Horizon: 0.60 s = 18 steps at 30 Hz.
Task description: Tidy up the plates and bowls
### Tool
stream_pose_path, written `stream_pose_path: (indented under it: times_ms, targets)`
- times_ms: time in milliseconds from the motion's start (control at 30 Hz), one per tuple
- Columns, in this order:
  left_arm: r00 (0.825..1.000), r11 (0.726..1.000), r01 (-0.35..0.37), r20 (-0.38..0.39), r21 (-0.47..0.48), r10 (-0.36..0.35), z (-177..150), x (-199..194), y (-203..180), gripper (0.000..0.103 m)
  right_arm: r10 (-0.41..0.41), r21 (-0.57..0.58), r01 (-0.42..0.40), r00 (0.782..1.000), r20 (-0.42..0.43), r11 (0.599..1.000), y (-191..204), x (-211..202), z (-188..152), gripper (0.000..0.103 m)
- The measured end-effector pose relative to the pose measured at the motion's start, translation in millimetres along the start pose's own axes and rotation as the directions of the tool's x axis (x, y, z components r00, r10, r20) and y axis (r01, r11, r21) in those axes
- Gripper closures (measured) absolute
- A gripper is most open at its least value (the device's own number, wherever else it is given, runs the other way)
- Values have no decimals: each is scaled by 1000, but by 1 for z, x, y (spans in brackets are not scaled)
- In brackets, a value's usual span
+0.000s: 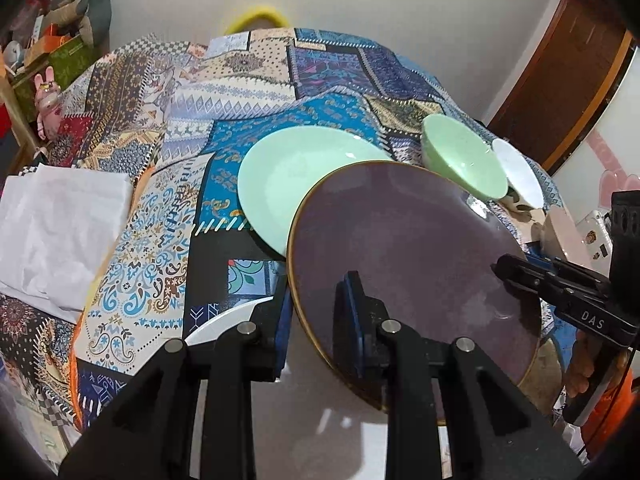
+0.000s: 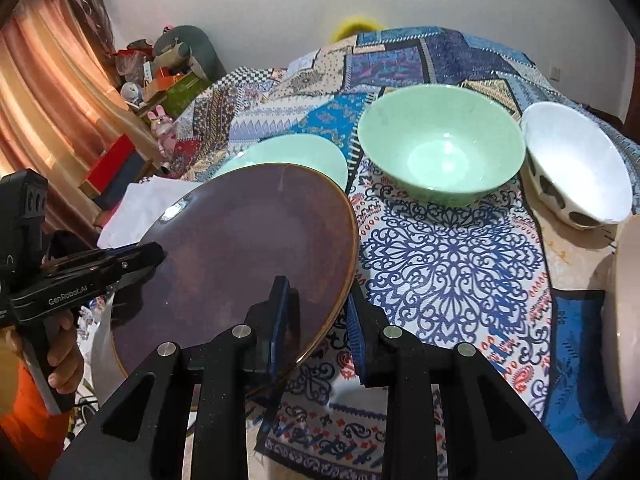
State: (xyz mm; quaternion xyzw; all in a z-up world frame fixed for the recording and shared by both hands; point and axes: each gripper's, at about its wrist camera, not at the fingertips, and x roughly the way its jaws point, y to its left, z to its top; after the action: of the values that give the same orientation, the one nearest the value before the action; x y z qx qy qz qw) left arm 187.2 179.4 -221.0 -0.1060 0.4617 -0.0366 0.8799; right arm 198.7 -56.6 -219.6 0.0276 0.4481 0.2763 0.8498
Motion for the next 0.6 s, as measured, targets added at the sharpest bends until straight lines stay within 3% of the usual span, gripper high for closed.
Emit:
stream_pose_path:
  times_ms: [600]
  targets:
    - [998, 998, 8, 69, 54, -12, -13, -54, -55, 78, 6, 4, -6, 995, 100, 1000, -6, -63, -15, 78]
